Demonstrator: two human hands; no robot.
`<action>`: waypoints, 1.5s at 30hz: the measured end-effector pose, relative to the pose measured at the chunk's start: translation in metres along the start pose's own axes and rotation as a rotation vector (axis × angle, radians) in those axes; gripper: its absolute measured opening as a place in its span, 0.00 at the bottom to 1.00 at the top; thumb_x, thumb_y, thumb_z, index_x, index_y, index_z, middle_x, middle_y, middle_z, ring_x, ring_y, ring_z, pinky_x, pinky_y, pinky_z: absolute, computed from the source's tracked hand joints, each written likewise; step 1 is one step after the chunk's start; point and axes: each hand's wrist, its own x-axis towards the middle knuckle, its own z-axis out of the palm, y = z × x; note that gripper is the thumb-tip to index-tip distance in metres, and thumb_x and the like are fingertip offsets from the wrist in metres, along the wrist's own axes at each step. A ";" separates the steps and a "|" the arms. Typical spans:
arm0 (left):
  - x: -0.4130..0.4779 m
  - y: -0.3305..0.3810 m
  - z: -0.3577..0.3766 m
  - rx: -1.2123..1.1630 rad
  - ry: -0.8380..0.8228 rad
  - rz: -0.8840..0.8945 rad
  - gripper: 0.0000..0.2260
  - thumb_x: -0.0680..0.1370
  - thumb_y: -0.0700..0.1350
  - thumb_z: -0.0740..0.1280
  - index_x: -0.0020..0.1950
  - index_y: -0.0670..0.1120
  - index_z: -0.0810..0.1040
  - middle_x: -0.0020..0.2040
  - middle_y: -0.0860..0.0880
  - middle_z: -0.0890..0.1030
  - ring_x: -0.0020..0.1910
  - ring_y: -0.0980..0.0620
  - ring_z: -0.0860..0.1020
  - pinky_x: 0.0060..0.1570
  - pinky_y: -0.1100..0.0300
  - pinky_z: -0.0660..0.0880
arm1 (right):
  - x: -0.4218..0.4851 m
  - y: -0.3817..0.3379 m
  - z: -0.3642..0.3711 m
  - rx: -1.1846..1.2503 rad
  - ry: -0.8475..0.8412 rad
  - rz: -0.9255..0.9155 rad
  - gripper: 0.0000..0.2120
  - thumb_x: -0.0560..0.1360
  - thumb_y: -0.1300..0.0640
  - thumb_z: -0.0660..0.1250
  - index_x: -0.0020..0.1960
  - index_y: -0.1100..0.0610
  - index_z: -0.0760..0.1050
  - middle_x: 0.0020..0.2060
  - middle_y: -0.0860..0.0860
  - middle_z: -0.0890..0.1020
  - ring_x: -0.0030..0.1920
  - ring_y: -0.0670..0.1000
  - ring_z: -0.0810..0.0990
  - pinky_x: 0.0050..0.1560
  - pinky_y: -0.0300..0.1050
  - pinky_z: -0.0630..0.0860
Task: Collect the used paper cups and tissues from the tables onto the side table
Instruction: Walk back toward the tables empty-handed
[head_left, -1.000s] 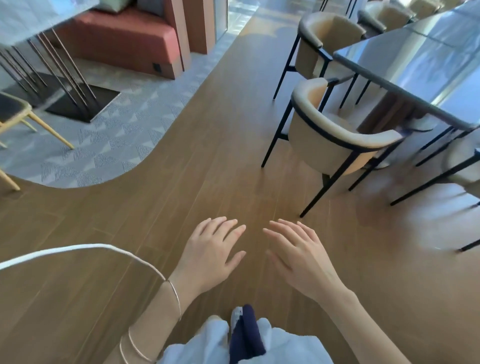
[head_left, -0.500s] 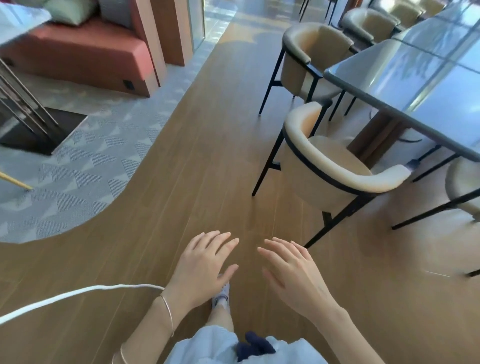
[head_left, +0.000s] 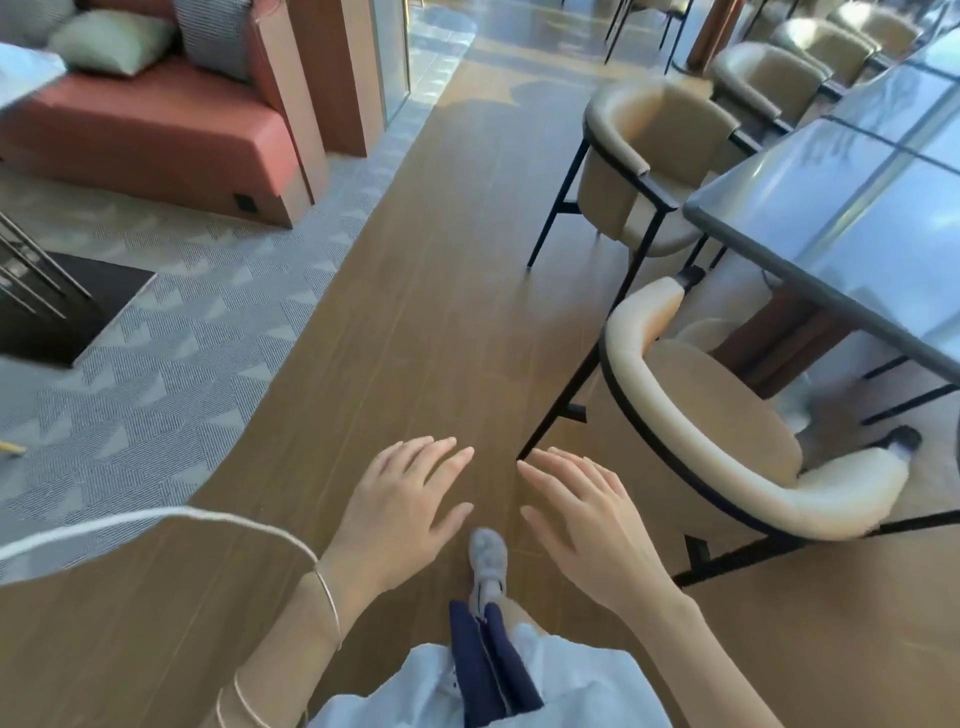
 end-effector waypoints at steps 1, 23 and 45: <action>0.013 -0.008 0.004 -0.005 -0.002 -0.009 0.22 0.76 0.55 0.63 0.67 0.49 0.71 0.64 0.49 0.75 0.63 0.48 0.73 0.64 0.51 0.67 | 0.013 0.007 0.006 0.000 -0.015 -0.006 0.17 0.76 0.47 0.61 0.64 0.50 0.72 0.62 0.47 0.76 0.65 0.49 0.71 0.64 0.48 0.66; 0.410 -0.184 -0.011 -0.039 -0.029 -0.077 0.22 0.75 0.53 0.65 0.67 0.48 0.71 0.65 0.48 0.73 0.65 0.46 0.70 0.65 0.50 0.66 | 0.434 0.185 0.004 0.010 0.000 0.010 0.17 0.75 0.51 0.64 0.63 0.51 0.73 0.61 0.49 0.77 0.63 0.51 0.73 0.61 0.47 0.67; 0.787 -0.427 -0.043 -0.006 -0.036 0.098 0.21 0.76 0.55 0.57 0.66 0.49 0.73 0.64 0.50 0.74 0.63 0.48 0.73 0.63 0.54 0.67 | 0.846 0.287 0.024 -0.061 0.051 0.050 0.23 0.70 0.54 0.71 0.64 0.52 0.73 0.61 0.51 0.77 0.63 0.53 0.74 0.62 0.51 0.68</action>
